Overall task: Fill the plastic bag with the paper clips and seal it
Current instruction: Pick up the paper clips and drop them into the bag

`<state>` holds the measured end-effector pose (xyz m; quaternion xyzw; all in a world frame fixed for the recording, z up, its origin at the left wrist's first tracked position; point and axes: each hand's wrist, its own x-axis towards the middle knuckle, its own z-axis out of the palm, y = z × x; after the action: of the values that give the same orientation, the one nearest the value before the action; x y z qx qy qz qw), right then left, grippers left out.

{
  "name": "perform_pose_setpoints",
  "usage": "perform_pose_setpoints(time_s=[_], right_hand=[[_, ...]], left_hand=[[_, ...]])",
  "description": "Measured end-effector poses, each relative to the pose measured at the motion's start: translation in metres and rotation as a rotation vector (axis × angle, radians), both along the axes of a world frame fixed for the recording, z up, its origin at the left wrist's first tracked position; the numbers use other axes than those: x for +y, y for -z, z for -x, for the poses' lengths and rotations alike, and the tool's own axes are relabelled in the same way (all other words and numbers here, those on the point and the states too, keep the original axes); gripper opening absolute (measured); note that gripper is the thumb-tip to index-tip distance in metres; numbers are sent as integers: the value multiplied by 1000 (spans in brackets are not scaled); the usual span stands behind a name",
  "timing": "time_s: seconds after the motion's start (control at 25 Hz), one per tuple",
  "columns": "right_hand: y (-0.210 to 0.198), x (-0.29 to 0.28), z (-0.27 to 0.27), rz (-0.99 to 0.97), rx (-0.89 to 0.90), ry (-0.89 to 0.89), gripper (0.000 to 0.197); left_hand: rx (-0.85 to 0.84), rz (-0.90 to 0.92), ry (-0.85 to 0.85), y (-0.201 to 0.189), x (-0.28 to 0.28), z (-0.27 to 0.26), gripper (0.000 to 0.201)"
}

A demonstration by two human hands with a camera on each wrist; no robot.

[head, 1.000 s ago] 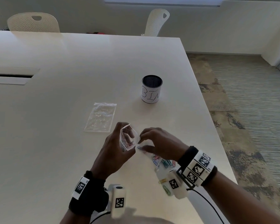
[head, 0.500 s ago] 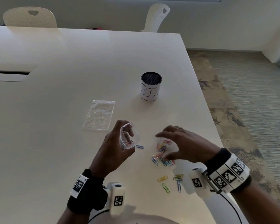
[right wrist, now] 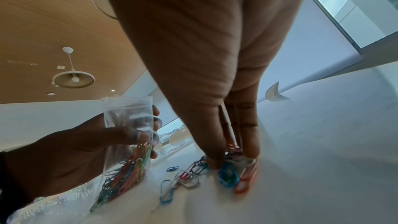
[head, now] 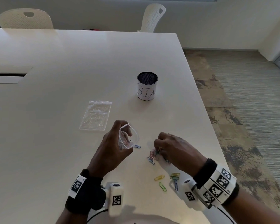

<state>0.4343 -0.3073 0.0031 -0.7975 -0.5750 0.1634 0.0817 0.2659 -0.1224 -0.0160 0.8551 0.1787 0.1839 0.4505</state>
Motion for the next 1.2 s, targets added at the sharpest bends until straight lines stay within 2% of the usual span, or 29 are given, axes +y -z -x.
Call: perform_pose_setpoints(time_s=[0.16,0.36,0.6,0.72,0.84,1.0,1.12,1.2], right_hand=[[0,1,0,4,-36,33,16],[5,-4,-15,-80,85,98,14],[-8,-7,-25,-293,471,348,8],[-34,5,-8,-485,644,332,8],[-52,28,15,-577,588,213,9],[-54,58,36,-541,347,36,15],[-59,64,37,-483,294,9,14],[-65,61,33,-525,303,19,13]], left_hand=[[1,1,-10,0,1,2,57],[0,-1,-9,-1,1,2,57],[-7,-11,-13,-2,0,4,54],[-5,-14,-2,-3,-1,4,55],[-6,-19,-10,-3,-1,5,56],[19,-3,-42,-3,0,5,62],[25,-6,-56,-3,0,5,61],[9,-10,-61,-3,0,5,58]])
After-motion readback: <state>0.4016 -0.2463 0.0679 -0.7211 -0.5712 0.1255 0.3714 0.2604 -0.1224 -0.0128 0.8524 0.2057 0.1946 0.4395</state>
